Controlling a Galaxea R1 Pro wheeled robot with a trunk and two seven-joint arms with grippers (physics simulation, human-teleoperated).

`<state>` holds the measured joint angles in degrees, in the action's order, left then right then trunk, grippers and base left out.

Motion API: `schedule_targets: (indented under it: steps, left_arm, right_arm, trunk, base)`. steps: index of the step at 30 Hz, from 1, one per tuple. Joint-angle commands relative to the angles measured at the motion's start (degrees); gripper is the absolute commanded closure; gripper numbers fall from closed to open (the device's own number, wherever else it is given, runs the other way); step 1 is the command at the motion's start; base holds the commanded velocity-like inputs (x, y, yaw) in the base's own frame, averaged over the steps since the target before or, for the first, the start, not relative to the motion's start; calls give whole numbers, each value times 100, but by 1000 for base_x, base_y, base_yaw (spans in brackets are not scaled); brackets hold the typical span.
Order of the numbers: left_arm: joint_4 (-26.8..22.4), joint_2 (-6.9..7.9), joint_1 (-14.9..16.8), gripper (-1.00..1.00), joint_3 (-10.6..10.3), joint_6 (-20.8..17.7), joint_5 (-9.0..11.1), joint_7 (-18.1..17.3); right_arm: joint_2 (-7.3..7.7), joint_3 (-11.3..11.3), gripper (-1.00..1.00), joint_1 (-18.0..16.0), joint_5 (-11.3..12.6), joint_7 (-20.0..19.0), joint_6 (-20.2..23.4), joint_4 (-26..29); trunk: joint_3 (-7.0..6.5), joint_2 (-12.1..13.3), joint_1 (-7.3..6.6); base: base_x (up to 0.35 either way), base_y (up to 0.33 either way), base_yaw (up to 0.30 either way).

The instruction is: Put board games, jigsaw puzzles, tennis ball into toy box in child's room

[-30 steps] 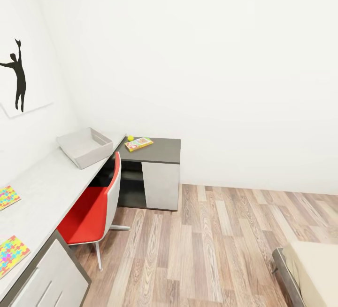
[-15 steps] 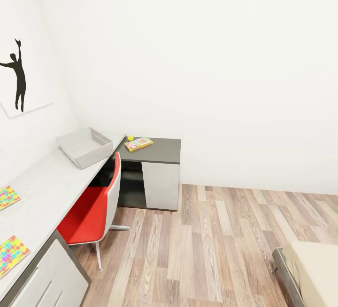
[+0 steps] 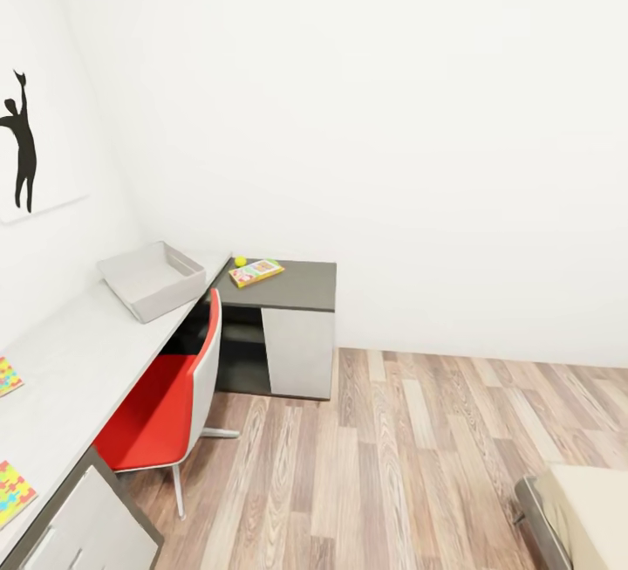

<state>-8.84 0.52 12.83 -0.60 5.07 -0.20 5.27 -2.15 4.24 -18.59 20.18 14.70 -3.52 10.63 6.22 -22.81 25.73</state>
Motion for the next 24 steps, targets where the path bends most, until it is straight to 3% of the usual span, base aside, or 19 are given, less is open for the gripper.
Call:
schedule_targets:
  steps: [1, 13, 18, 22, 23, 24]
  left_arm:
    - [5, 0, 6, -100, -3, 20, 1, 16]
    - [-91, 9, 21, -100, 6, 20, 27, 2]
    - [-516, 29, 74, -100, 23, -206, 37, -180]
    - [-1205, 55, 127, -100, 37, -1315, 49, -654]
    - [-1595, 64, 166, -100, 41, -1807, 55, -938]
    - [-1814, 66, 186, -100, 41, -2058, 57, -1098]
  right_arm:
    - [-5, 42, -100, -5, 13, 1, -28, -1]
    - [48, 32, -100, -3, 6, -23, -54, 29]
    - [81, 26, -100, 0, 11, -28, 6, 81]
    - [92, 37, -100, -37, 15, -30, 325, 185]
    - [105, 38, -100, -57, 19, -33, 590, 330]
    - [115, 41, -100, -66, 22, -34, 746, 440]
  trunk:
    - [12, -11, 5]
    - [12, -11, 5]
    - [12, -11, 5]
    - [12, -11, 5]
    - [12, -11, 5]
    - [12, -11, 5]
  base:
    - [187, 0, 0]
    - [57, 0, 0]
    - [2, 0, 0]
    - [0, 0, 0]
    - [0, 0, 0]
    - [0, 0, 0]
